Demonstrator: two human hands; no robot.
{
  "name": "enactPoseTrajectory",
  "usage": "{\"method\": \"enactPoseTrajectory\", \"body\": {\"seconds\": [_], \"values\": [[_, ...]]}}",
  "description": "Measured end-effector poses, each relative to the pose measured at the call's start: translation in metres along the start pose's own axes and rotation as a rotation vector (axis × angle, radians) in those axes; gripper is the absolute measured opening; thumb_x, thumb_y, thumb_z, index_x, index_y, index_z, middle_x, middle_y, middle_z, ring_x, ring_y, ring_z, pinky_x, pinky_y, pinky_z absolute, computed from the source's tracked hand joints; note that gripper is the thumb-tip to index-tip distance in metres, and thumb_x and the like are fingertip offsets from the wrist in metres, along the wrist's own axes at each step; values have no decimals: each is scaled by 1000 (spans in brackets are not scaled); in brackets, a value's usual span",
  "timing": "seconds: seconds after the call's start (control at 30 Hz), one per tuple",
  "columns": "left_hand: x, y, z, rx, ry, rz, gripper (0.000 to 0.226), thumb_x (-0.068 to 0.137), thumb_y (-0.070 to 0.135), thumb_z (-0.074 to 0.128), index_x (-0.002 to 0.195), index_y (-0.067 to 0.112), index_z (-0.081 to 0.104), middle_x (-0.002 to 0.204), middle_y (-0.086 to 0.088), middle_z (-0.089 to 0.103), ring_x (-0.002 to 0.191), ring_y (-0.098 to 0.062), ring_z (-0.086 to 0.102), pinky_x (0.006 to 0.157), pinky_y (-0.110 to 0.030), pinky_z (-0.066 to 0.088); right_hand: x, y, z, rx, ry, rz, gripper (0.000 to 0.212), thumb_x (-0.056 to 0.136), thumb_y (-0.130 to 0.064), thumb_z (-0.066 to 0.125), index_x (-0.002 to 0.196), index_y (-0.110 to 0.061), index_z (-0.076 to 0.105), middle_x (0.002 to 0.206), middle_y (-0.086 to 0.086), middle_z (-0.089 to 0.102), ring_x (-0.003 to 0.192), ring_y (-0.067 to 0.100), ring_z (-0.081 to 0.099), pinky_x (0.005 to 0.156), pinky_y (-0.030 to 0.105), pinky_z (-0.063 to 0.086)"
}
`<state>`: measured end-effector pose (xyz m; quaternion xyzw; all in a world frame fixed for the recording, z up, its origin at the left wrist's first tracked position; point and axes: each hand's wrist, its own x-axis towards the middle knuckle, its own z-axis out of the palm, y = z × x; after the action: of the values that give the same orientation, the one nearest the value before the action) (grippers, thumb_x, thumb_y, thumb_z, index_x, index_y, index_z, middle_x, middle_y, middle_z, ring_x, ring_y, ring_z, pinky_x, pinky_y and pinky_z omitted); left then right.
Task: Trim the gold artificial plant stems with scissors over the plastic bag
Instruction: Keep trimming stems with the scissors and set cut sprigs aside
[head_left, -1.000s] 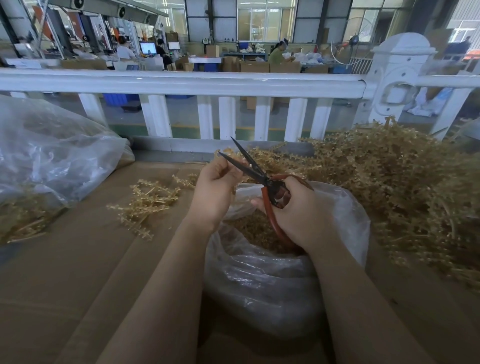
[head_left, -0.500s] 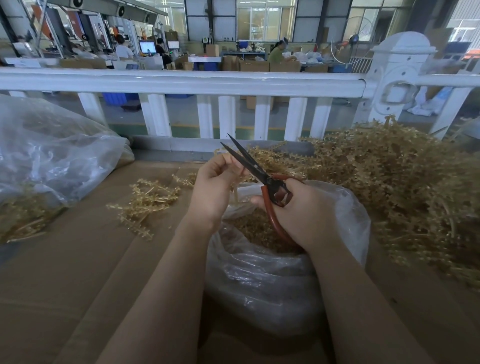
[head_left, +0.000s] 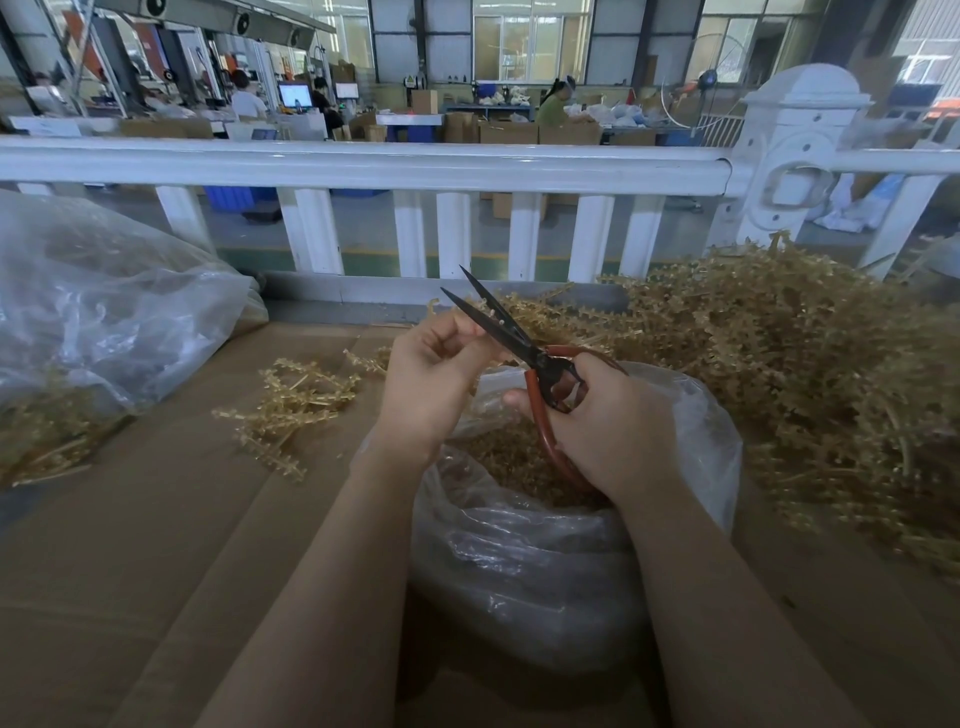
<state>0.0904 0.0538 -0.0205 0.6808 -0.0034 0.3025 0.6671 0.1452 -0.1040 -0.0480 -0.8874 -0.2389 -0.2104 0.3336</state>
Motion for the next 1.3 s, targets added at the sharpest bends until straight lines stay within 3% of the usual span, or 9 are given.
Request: {"method": "enactPoseTrajectory", "body": {"seconds": [0.13,0.27,0.5,0.67,0.83,0.9,1.0,1.17,1.3], "values": [[2,-2,-1,-26,-6,-5,11,91,-2,61,97,-11,66,85,-15,74,79,-19,69,79,-27,53,-1,0,1,10,16,-11,59,73,-84,58,78,-25,60,68,-11,62,65,2,57,61,24,51],[2,-2,-2,-24,11,21,15,96,-1,53,98,-10,64,73,-2,72,71,-13,68,75,-21,52,-1,-1,0,26,9,-24,58,73,-84,57,83,-28,63,69,-14,63,66,0,58,62,23,52],[2,-4,-2,-78,98,-10,12,94,8,64,85,6,71,74,2,72,73,-8,67,75,-18,52,-1,-1,-1,63,-26,-6,55,73,-83,58,96,-33,68,78,-17,66,75,0,61,68,20,52],[2,-5,1,-85,84,-38,9,91,6,67,86,1,72,73,3,73,72,-5,69,72,-14,51,-1,0,-1,59,-16,8,51,76,-79,62,92,-31,66,77,-16,66,74,-1,61,65,16,48],[2,-5,0,-71,62,-63,10,90,7,68,90,-2,72,76,0,74,73,-9,69,74,-17,52,-2,2,1,65,-22,6,53,76,-80,61,92,-29,67,77,-13,68,73,3,62,70,27,56],[2,-4,-1,-78,54,-54,4,90,3,66,90,3,70,77,-1,75,75,-11,70,78,-22,53,-1,2,1,83,-24,4,52,74,-82,60,94,-34,66,78,-15,67,75,1,62,68,22,53],[2,-3,-2,-57,54,-9,12,89,-3,63,101,-3,67,78,-1,76,75,-13,71,79,-22,54,-1,1,2,89,-38,1,47,75,-81,62,97,-39,65,78,-17,66,74,-1,61,65,16,48],[2,-3,-4,-20,81,11,12,94,2,59,89,3,70,71,0,73,70,-12,68,78,-22,54,-1,0,2,68,-27,-34,38,77,-79,59,88,-43,55,72,-20,61,67,-5,56,58,11,40],[2,-3,-6,-38,97,38,14,95,7,61,88,8,73,74,1,74,75,-12,70,78,-18,53,-2,0,1,66,-23,-58,36,79,-74,61,93,-41,62,73,-20,61,67,-4,55,61,11,43]]}}
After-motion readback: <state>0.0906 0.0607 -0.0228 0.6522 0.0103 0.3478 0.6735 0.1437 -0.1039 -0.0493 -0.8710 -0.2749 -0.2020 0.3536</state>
